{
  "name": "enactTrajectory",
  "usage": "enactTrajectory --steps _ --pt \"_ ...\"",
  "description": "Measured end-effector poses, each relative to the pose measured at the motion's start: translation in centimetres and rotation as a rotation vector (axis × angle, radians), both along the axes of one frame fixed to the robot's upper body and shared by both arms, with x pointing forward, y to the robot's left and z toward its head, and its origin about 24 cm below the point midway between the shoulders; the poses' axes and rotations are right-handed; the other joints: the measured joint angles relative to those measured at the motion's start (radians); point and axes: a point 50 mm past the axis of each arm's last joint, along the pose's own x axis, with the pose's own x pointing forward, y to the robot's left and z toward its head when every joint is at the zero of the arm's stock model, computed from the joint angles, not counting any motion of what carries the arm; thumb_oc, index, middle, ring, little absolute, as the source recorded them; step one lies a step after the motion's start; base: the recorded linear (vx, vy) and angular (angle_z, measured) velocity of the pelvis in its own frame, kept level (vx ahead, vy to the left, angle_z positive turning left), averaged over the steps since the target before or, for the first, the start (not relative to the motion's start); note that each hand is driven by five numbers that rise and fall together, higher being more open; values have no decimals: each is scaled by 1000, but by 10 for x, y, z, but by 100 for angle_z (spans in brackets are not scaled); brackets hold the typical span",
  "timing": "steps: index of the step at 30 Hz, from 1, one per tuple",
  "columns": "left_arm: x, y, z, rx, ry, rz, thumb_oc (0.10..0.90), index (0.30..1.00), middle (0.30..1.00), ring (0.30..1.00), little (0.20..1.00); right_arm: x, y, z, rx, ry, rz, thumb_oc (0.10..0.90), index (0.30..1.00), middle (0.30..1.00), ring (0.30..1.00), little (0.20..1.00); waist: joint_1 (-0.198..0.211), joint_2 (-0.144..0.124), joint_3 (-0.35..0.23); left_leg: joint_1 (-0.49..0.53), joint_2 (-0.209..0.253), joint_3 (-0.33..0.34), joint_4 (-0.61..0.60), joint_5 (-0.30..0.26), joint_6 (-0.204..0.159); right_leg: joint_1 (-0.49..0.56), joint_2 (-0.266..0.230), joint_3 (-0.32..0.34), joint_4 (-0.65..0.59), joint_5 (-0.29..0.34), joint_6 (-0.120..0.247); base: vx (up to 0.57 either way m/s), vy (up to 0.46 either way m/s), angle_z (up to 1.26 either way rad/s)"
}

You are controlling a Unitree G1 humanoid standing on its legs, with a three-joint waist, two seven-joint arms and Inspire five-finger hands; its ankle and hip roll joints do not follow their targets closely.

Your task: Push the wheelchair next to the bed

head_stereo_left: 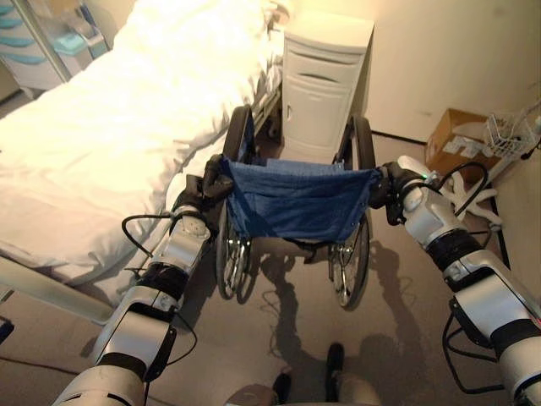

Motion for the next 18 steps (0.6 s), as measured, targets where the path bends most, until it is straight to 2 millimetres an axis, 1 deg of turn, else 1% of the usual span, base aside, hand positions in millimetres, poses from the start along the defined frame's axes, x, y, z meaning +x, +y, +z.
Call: enactTrajectory --steps 1,2,3,4,5,6,7,8,9,10,11,12,13,14,15,16,17,18 --pt "-1 2 0 5 2 -5 400 300 300 300 300 0 1 1 -3 1 -1 400 300 300 300 300 -9 -4 2 -4 -6 -9 24 -23 -1 -6 -5 1 0 1 -3 430 -253 71" --pt "-2 4 -1 20 3 -27 400 300 300 300 300 -1 3 3 -5 1 -2 400 300 300 300 300 -34 -11 1 -7 -4 -13 75 -68 -7 -14 -15 -5 33 15 -25 379 -192 76" --pt "-2 4 0 23 1 -35 400 300 300 300 300 -1 2 5 -5 1 -3 400 300 300 300 300 -38 -17 -2 -7 -1 -12 93 -86 -17 -13 -20 -5 54 13 -27 529 -211 83" --pt "-2 8 2 40 -6 -36 400 300 300 300 300 -2 -1 7 -7 5 -10 400 300 300 300 300 -38 -24 -7 -9 8 -11 113 -124 -32 -7 -28 -5 103 16 -29 490 -159 58" --pt "-2 11 4 50 -6 -53 400 300 300 300 300 -2 -1 11 -10 8 0 400 300 300 300 300 -49 -25 -8 -17 28 -13 158 -165 -52 -12 -17 -20 148 35 -42 493 -145 60" --pt "-1 11 5 56 -6 -66 400 300 300 300 300 -3 -3 13 -12 4 -4 400 300 300 300 300 -63 -23 -6 -23 40 -16 184 -185 -69 -15 -12 -32 172 38 -43 412 -120 59" --pt "0 12 8 57 -10 -77 400 300 300 300 300 -3 -4 16 -15 -3 -4 400 300 300 300 300 -78 -14 -1 -14 64 -16 194 -206 -94 -15 7 -44 205 43 -45 340 -93 39" --pt "0 12 8 51 -11 -80 400 300 300 300 300 -3 -5 19 -18 -8 -3 400 300 300 300 300 -78 -8 0 -12 77 -11 191 -210 -99 -16 17 -48 211 45 -47 286 -77 22" --pt "3 12 14 30 -30 -82 400 300 300 300 300 -3 -8 28 -25 -29 2 400 300 300 300 300 -76 10 9 -8 109 -8 178 -217 -112 -15 40 -62 210 45 -47 163 -45 4" --pt "6 11 21 20 -48 -83 400 300 300 300 300 -1 -7 37 -26 -49 6 400 300 300 300 300 -76 17 18 -5 125 -2 158 -214 -116 -17 51 -69 208 47 -50 99 -45 10" --pt "9 10 25 14 -55 -85 400 300 300 300 300 0 -6 41 -27 -59 4 400 300 300 300 300 -78 17 23 -6 128 6 147 -210 -122 -20 54 -68 207 53 -58 62 -39 13" --pt "14 9 32 2 -69 -86 400 300 300 300 300 2 -6 51 -31 -80 -2 400 300 300 300 300 -81 19 28 -14 129 26 127 -201 -138 -33 57 -67 205 60 -68 120 6 9" --pt "18 10 41 3 -87 -86 400 300 300 300 300 3 -5 58 -31 -98 -2 400 300 300 300 300 -83 19 30 -25 132 29 117 -197 -133 -44 60 -70 197 60 -68 169 49 9" --pt "22 8 49 2 -103 -87 400 300 300 300 300 4 -7 66 -35 -116 -8 400 300 300 300 300 -94 19 36 -33 148 42 112 -196 -132 -50 61 -71 191 60 -68 198 80 15" --pt "25 8 53 4 -106 -87 400 300 300 300 300 4 -8 68 -34 -121 -10 400 300 300 300 300 -98 20 39 -40 158 50 110 -195 -132 -50 61 -72 193 59 -68 189 75 35" --pt "26 9 57 3 -106 -87 400 300 300 300 300 4 -8 69 -33 -122 -12 400 300 300 300 300 -118 19 39 -29 164 53 104 -192 -137 -44 63 -72 192 54 -77 270 64 36" --pt "26 10 58 -5 -108 -93 400 300 300 300 300 4 -9 70 -33 -117 -13 400 300 300 300 300 -128 30 41 -30 168 50 144 -197 -159 -32 73 -73 189 51 -82 303 36 27" --pt "26 10 59 -12 -110 -100 400 300 300 300 300 4 -10 70 -33 -115 -17 400 300 300 300 300 -121 28 45 -54 156 49 207 -204 -175 -27 78 -86 190 41 -96 342 24 -5"
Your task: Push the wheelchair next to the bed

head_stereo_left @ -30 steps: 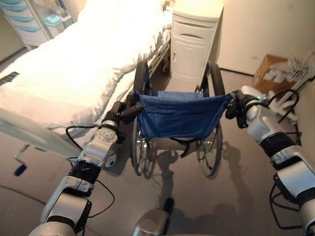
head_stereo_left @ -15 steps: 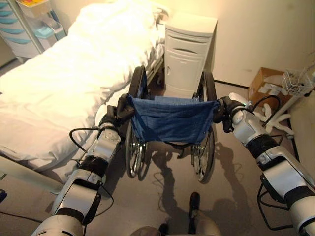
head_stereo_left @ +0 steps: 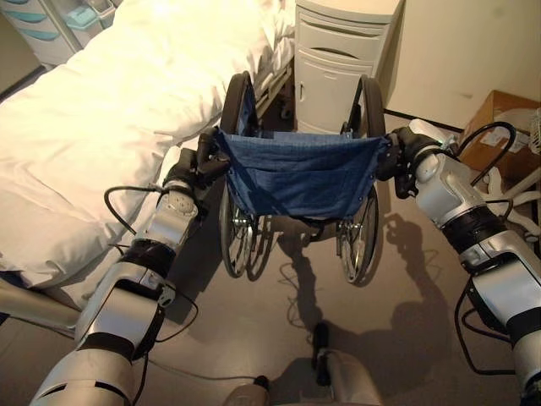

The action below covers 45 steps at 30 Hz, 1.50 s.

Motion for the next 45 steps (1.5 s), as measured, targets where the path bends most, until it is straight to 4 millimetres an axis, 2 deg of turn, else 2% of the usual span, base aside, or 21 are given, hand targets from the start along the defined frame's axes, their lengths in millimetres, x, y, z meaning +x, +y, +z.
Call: enactTrajectory --steps 1,2,3,4,6,7,8,9,10,12,14,15,17,20,21,22,23,24,27,37,45 --pt "1 -2 0 -12 -2 -17 400 300 300 300 300 1 -3 0 0 6 -15 400 300 300 300 300 26 -27 19 -101 -48 33 253 0 -37 -14 -14 -8 146 -66 -109 385 81 -39" --pt "-1 -3 -6 -9 10 -22 400 300 300 300 300 2 0 -7 3 33 -24 400 300 300 300 300 53 -68 40 -201 -107 71 520 69 -150 16 -38 -8 292 -163 -196 443 165 -46" --pt "-5 -2 -15 -10 18 -13 400 300 300 300 300 1 4 -11 4 43 -19 400 300 300 300 300 53 -65 49 -305 -124 72 625 77 -142 65 -31 40 235 -186 -145 368 169 -43" --pt "-7 -1 -17 -5 22 -18 400 300 300 300 300 0 2 -12 0 39 -17 400 300 300 300 300 55 -62 53 -356 -126 92 588 73 -119 79 -27 64 196 -172 -131 401 239 -55" --pt "-13 -1 -28 -10 40 -25 400 300 300 300 300 -2 4 -11 -9 25 9 400 300 300 300 300 86 -26 86 -374 -101 82 327 103 -82 181 -4 89 49 -139 -94 331 244 -96" --pt "-18 -3 -37 -33 65 -26 400 300 300 300 300 -3 4 -15 -32 27 12 400 300 300 300 300 120 24 88 -329 -51 33 44 136 -68 272 39 102 -88 -140 -81 150 220 -133" --pt "-18 -3 -37 -45 63 -24 400 300 300 300 300 -2 4 -12 -33 23 13 400 300 300 300 300 159 63 88 -316 -5 20 -64 158 -101 278 68 117 -49 -144 -106 129 254 -155" --pt "-19 -3 -34 -55 55 -22 400 300 300 300 300 -2 0 -10 -41 17 18 400 300 300 300 300 172 81 92 -332 9 31 -33 188 -106 300 41 49 -58 -72 -102 105 245 -108" --pt "-18 -4 -34 -55 57 -21 400 300 300 300 300 -3 -1 -14 -41 16 29 400 300 300 300 300 169 82 88 -355 -5 31 48 196 -82 303 25 22 -60 -69 -90 149 227 -73" --pt "-16 4 -20 -26 31 -17 400 300 300 300 300 -2 2 -14 -32 -1 34 400 300 300 300 300 165 18 81 -345 -88 56 170 183 -27 293 -56 -5 -84 -48 -44 168 153 -26" --pt "-12 1 -7 -24 -3 -40 400 300 300 300 300 -2 -3 -10 0 -10 22 400 300 300 300 300 149 20 60 -249 -57 25 35 177 -11 273 -53 -15 -82 -53 -2 76 20 13" --pt "-8 -2 5 -28 -48 -54 400 300 300 300 300 -3 -5 -13 27 -25 6 400 300 300 300 300 131 -18 52 -227 -63 50 -54 238 54 247 -70 11 -69 -62 -1 -1 -56 13" --pt "-5 -1 28 -15 -118 -60 400 300 300 300 300 -2 -4 -13 84 -34 -3 400 300 300 300 300 134 -65 43 -212 -54 87 -159 259 32 214 -86 14 -70 -61 1 -5 -61 -24" --pt "-8 10 28 8 -120 -23 400 300 300 300 300 1 7 -10 95 -62 13 400 300 300 300 300 159 -54 37 -164 -62 108 -221 322 32 250 -135 -22 -128 -35 44 17 -36 -80" --pt "-8 11 28 14 -124 -14 433 349 349 349 349 1 9 -9 97 -64 17 400 300 300 300 300 161 -54 34 -159 -65 107 -230 323 31 269 -144 -32 -146 -29 53 34 -44 -55" --pt "-8 14 29 32 -130 1 598 596 596 596 596 2 12 -7 97 -67 23 400 300 300 300 300 161 -52 33 -150 -68 103 -240 328 37 299 -148 -49 -187 -14 74 30 -32 -28" --pt "-8 15 30 35 -132 7 800 900 900 900 900 3 14 -6 96 -69 27 566 549 549 549 549 162 -53 32 -144 -69 103 -247 328 37 317 -149 -58 -207 -4 83 39 -34 -24" --pt "-9 17 30 40 -136 18 800 900 900 900 900 3 17 -4 92 -76 33 800 900 900 900 900 162 -53 27 -140 -71 97 -257 333 43 342 -145 -67 -237 3 92 54 -22 -20" --pt "-12 21 26 41 -128 35 800 900 900 900 900 5 19 2 105 -95 50 800 900 900 900 900 167 -58 17 -135 -100 40 -265 343 58 413 -136 -68 -302 66 105 70 -27 -5" --pt "-25 31 -2 -2 -60 43 800 900 900 900 900 3 12 -6 206 -81 54 800 900 900 900 900 194 -38 10 -94 -56 39 -304 343 55 459 -85 -95 -298 13 44 61 -38 7" --pt "-41 40 -21 -85 11 -2 800 900 900 900 900 -1 6 -21 358 -42 28 800 900 900 900 900 201 -36 9 -47 -54 25 -326 344 54 503 -84 -95 -298 -33 31 69 -18 3"
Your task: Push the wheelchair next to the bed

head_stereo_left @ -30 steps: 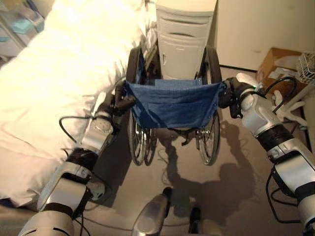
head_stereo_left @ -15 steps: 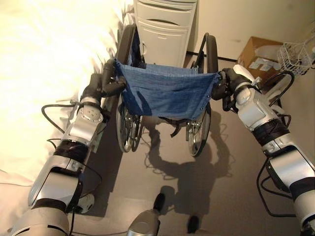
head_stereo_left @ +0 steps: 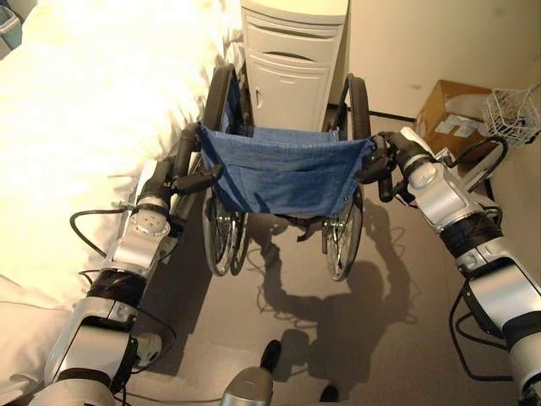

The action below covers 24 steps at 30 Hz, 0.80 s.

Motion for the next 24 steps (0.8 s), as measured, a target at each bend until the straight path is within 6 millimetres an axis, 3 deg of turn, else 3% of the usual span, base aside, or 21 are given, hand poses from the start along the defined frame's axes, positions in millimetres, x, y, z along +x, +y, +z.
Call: enactTrajectory --steps 3,7,11,15,19,24 --pt "-6 3 -12 -23 60 -23 800 900 900 900 900 -1 -2 -2 26 11 -1 800 900 900 900 900 2 2 0 10 0 -2 -4 0 0 10 0 0 0 -14 -6 11 -3 1" --pt "-25 10 -47 -73 212 -31 800 900 900 900 900 -2 -4 -2 73 15 -3 800 900 900 900 900 3 2 0 10 1 -9 -5 7 0 10 1 -1 0 -23 -6 39 -9 2" --pt "-41 14 -69 -131 324 -59 800 900 900 900 900 -6 -22 -2 209 60 -70 800 900 900 900 900 9 7 3 12 1 -31 -9 13 3 21 4 -1 0 -30 -11 37 14 19" --pt "-45 35 -57 -130 325 -44 800 900 900 900 900 -10 -30 -3 361 104 -93 800 900 900 900 900 14 11 5 17 1 -34 -16 17 1 25 4 0 0 -35 -12 11 13 6" --pt "-53 73 -33 -85 314 35 800 900 900 900 900 -13 -27 1 480 129 -56 800 900 900 900 900 1 24 13 21 1 -30 -16 17 1 27 3 0 0 -37 -9 12 8 -4" --pt "-61 110 -19 -148 318 151 800 900 900 900 900 -16 -31 3 620 161 -49 800 900 900 900 900 -4 24 13 18 1 -31 -17 17 0 26 4 0 0 -40 -10 19 0 2"
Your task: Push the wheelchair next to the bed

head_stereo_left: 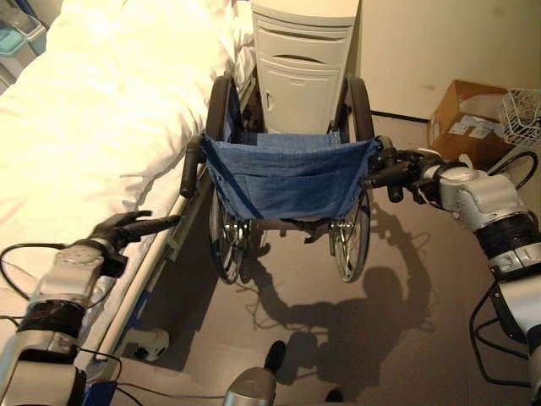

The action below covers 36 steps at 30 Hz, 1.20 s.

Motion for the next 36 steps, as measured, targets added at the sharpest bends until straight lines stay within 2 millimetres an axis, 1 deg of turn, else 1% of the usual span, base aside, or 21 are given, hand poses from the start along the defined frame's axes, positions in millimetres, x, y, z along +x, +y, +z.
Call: enactTrajectory --steps 2,4,7,9,11,12,14,15,17,20,21,24,26,27,29,31,32,33,34,35,36 --pt "-5 12 6 -58 -17 48 800 900 900 900 900 -1 2 -1 104 11 8 800 900 900 900 900 -10 0 0 -1 -1 1 0 0 0 0 -1 0 0 0 0 0 0 0" --pt "-5 13 8 -95 -38 47 800 900 900 900 900 -4 0 -4 187 17 2 800 900 900 900 900 -10 0 0 -2 -3 1 0 0 0 0 -2 0 0 0 0 0 0 0" --pt "-5 11 7 -133 -43 28 800 900 900 900 900 -6 -3 -1 317 -4 -5 800 900 900 900 900 -12 0 0 -4 -3 2 0 0 0 -1 -2 0 0 0 0 -1 -6 3" --pt "-5 11 5 -143 -39 19 800 900 900 900 900 -8 -6 2 340 -17 -6 800 900 900 900 900 -17 -1 0 -6 -2 5 0 0 0 -2 -1 1 0 0 0 -2 -1 5" --pt "-7 11 2 -150 -43 12 800 900 900 900 900 -11 -11 1 366 -14 -15 800 900 900 900 900 -22 -2 -1 -7 -1 13 0 0 0 -1 -1 4 0 0 0 1 -2 6" --pt "-10 12 -2 -155 -34 15 800 900 900 900 900 -12 -14 0 390 -12 -19 800 900 900 900 900 -24 -2 -1 -7 -1 22 0 0 0 -1 -1 5 0 0 0 4 -9 3" --pt "-19 13 -19 -181 4 37 800 900 900 900 900 -16 -23 -4 432 -20 -29 800 900 900 900 900 -41 -4 -1 -7 0 46 0 0 1 2 -2 6 0 0 0 3 -9 3" --pt "-21 11 -25 -192 12 42 800 900 900 900 900 -18 -27 -6 452 -21 -35 800 900 900 900 900 -40 -4 -1 -7 0 56 0 0 1 2 -2 7 0 0 -1 0 0 0" --pt "-27 4 -45 -240 48 49 800 900 900 900 900 -24 -40 -12 480 -6 -63 800 900 900 900 900 -43 -8 -2 -6 1 64 0 0 1 2 -2 8 0 0 -1 -7 -20 -3" --pt "-32 -6 -65 -285 83 45 800 900 900 900 900 -28 -50 -20 520 7 -85 800 900 900 900 900 -51 -17 -2 -4 6 81 0 0 1 2 1 10 0 0 0 -12 -18 -8" --pt "-36 -11 -75 -302 102 46 800 900 900 900 900 -30 -53 -23 544 9 -80 800 900 900 900 900 -58 -22 -3 -3 10 90 0 0 1 1 4 10 0 0 0 -8 -13 -8" --pt "-45 -17 -90 -332 138 52 800 900 900 900 900 -35 -63 -32 591 27 -101 800 900 900 900 900 -67 -36 -5 -1 17 100 -1 -1 1 -1 9 13 0 0 0 -2 -21 -12" --pt "-47 -21 -97 -344 147 56 800 900 900 900 900 -42 -75 -41 593 52 -129 800 900 900 900 900 -66 -45 -5 -1 24 113 -1 -1 1 -5 13 26 0 0 0 -10 -11 -17" --pt "-49 -22 -99 -346 152 59 800 900 900 900 900 -44 -78 -43 593 59 -137 800 900 900 900 900 -68 -47 -6 -1 25 115 -1 -1 1 -6 13 33 0 0 0 -6 2 -12" --pt "-52 -26 -106 -364 158 71 800 900 900 900 900 -53 -90 -53 620 71 -162 800 900 900 900 900 -73 -48 -6 -1 25 118 -1 -1 1 -7 12 37 0 0 0 -5 4 -6" --pt "-59 -31 -116 -378 156 86 800 900 900 900 900 -64 -99 -65 651 84 -175 800 900 900 900 900 -92 -48 -6 -1 24 120 -1 -1 1 -7 11 39 0 0 0 0 0 0" --pt "-60 -34 -119 -381 149 90 800 900 900 900 900 -67 -102 -70 655 89 -182 800 900 900 900 900 -94 -48 -6 -1 24 122 -1 -1 1 -7 10 39 0 0 0 -19 -15 -4" --pt "-63 -40 -126 -407 125 106 800 900 900 900 900 -75 -106 -87 680 82 -213 800 900 900 900 900 -94 -51 -9 1 24 124 -1 -1 1 -7 11 40 0 0 0 -8 -10 -5" --pt "-65 -51 -134 -439 95 117 800 900 900 900 900 -84 -104 -106 688 92 -239 800 900 900 900 900 -96 -53 -10 2 24 126 -1 -1 1 -6 10 42 0 0 0 -1 -9 -7" --pt "-67 -63 -142 -477 63 127 800 900 900 900 900 -92 -99 -128 703 117 -259 800 900 900 900 900 -98 -54 -11 4 24 128 -1 -1 1 -6 10 44 0 0 0 7 -5 -5" --pt "-67 -67 -145 -489 57 129 800 900 900 900 900 -94 -96 -135 707 135 -263 800 900 900 900 900 -98 -54 -11 4 24 129 -1 -1 1 -6 10 46 0 0 0 21 -7 -10"
